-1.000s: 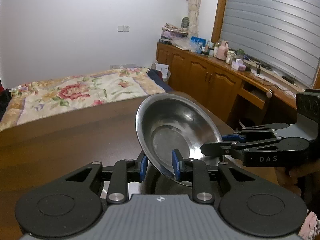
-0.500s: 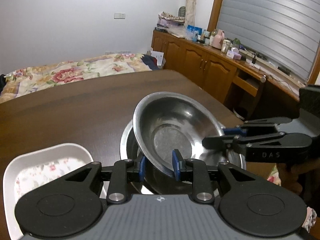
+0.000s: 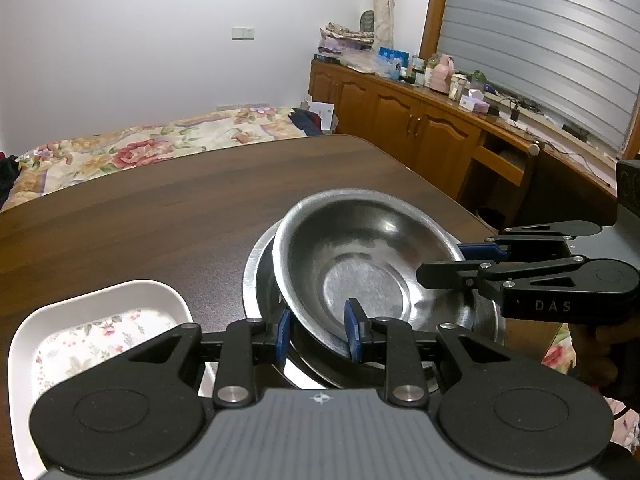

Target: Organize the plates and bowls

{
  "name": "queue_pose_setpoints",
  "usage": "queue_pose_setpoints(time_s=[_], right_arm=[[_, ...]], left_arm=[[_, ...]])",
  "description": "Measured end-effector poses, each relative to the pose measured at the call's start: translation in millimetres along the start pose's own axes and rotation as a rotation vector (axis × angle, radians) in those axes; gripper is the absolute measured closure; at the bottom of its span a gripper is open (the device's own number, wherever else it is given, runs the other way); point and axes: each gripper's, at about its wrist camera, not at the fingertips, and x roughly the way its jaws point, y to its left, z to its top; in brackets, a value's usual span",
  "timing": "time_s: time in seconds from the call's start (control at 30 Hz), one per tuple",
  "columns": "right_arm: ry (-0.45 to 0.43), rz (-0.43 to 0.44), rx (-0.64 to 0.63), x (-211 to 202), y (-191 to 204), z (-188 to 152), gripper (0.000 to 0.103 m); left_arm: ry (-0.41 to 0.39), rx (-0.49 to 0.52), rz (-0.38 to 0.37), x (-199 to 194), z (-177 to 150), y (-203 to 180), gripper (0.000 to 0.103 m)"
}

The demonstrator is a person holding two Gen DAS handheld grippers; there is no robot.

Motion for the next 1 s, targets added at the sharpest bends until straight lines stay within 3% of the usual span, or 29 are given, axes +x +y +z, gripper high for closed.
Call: queue_pose_setpoints(time_s=[0.47, 0.77, 0.83, 1.0], right_arm=[[-0.02, -0.002, 0.02, -4.5, -4.1, -1.0, 0.075], [-0.089, -0.03, 0.045, -14.9, -8.7, -1.5, 0.075], [-0.129, -0.057, 0.029, -16.9, -7.2, -4.9, 0.067], [-0.182, -0.113, 0.024, -12.2, -8.5, -14.9, 0.047]], left_arm=[[-0.039, -0.05, -0.002, -8.9, -2.9, 9.3, 0.07], [-0.107, -0.082, 0.024, -24.4, -4.3, 10.3, 0.059], [-0.13, -0.086, 0.049, -26.0, -6.6, 9.8, 0.047], [-0.163, -0.104, 0.082, -24.1, -13.2, 7.6, 0.038]])
